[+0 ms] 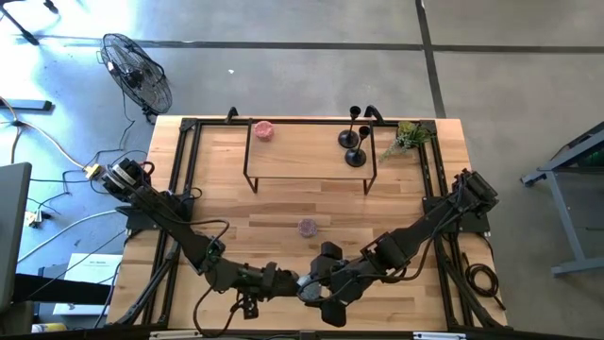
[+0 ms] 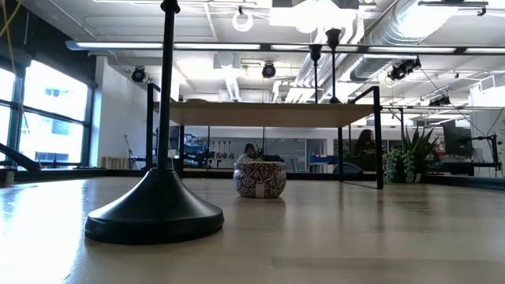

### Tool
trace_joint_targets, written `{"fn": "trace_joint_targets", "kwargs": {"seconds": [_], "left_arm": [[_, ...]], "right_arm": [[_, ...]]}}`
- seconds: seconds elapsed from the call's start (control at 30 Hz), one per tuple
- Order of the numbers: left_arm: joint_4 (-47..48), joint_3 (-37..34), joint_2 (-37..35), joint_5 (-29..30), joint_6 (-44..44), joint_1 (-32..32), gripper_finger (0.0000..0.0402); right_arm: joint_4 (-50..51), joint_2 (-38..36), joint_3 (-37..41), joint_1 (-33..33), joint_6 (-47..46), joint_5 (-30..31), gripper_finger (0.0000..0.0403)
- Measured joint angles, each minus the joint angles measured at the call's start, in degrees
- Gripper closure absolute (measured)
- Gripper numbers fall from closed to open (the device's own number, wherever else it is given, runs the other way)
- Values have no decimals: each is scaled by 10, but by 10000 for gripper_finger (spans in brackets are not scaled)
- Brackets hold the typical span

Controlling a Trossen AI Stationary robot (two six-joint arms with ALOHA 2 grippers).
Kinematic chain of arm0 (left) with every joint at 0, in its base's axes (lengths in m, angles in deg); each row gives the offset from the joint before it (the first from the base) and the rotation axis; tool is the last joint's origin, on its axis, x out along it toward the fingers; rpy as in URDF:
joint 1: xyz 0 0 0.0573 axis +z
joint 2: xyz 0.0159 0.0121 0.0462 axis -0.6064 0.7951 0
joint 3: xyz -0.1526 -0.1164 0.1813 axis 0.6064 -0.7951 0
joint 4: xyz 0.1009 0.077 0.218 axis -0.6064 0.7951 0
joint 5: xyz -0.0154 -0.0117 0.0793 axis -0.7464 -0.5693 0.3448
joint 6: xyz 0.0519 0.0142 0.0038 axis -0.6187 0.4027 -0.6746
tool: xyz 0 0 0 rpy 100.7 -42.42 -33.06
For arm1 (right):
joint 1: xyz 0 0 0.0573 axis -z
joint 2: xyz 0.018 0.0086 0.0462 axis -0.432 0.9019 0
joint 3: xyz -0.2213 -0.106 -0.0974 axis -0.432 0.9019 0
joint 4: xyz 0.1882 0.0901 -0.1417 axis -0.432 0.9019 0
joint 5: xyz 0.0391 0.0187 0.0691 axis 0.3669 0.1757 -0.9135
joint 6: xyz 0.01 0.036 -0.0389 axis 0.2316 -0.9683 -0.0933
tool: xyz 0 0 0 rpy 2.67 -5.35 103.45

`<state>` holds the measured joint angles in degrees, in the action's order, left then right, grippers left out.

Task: Pick & Place candle stick holders
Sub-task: Put the blue patterned scented candle on the shelf

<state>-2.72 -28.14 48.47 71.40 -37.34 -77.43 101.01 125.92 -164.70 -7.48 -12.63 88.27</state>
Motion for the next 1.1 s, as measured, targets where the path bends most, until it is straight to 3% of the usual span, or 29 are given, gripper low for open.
{"fn": "trace_joint_targets", "kwargs": {"seconds": [0.63, 1.1], "left_arm": [[-3, 0, 0, -9, -9, 0, 199], [-29, -1, 1, 0, -7, 1, 199]], "right_arm": [[-11, 0, 0, 27, 0, -74, 109], [-24, 10, -1, 30, 3, -90, 109]]}}
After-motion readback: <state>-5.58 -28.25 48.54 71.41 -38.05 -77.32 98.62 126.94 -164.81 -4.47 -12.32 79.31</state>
